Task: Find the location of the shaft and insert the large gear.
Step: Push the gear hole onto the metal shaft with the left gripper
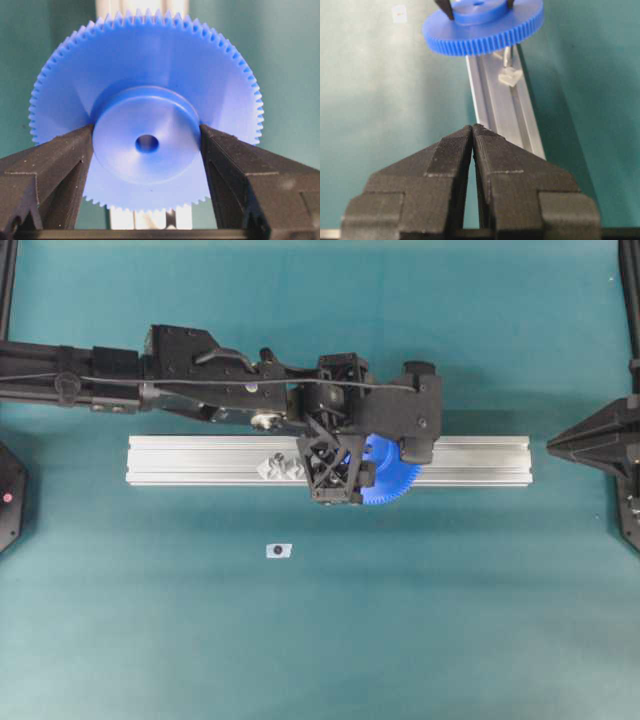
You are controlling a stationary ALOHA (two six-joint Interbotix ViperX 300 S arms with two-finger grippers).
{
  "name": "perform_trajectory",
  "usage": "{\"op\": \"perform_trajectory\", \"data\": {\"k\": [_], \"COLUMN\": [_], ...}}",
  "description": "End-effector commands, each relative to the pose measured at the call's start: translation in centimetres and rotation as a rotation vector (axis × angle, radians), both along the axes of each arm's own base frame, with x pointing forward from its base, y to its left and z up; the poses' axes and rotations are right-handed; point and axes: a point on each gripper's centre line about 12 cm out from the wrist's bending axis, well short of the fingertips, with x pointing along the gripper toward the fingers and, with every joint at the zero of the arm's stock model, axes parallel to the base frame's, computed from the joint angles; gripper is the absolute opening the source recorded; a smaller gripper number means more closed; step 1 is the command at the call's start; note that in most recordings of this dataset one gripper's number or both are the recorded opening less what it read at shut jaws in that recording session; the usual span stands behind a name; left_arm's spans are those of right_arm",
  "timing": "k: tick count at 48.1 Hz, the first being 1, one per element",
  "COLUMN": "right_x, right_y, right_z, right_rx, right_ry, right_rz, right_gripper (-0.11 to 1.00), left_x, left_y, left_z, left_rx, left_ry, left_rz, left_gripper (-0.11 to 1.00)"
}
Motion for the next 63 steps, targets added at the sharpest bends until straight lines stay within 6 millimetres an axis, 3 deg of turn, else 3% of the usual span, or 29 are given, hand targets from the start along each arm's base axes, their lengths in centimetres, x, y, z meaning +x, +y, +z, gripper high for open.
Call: {"op": "perform_trajectory", "data": {"k": [1, 25, 63], "right_x": [0.2, 0.2, 0.1], "right_y": [-0.1, -0.2, -0.3], "right_z": [0.3, 0.3, 0.3], "right_rx": [0.005, 0.005, 0.005], "right_ry": [-0.013, -0.013, -0.016], "right_rz": [-0.012, -0.015, -0.021], "right_gripper": [0.14, 0.14, 0.14], "left_x": [0.7, 1.9, 2.4], "left_y": [0.9, 2.7, 2.7], "left_z": [2.3, 1.5, 2.5], "left_rx": [0.013, 0.018, 0.017], "left_ry": [-0.08, -0.098, -0.108], "left_rz": [0.013, 0.041, 0.044], "left_gripper": [0.72, 0.72, 0.72]}}
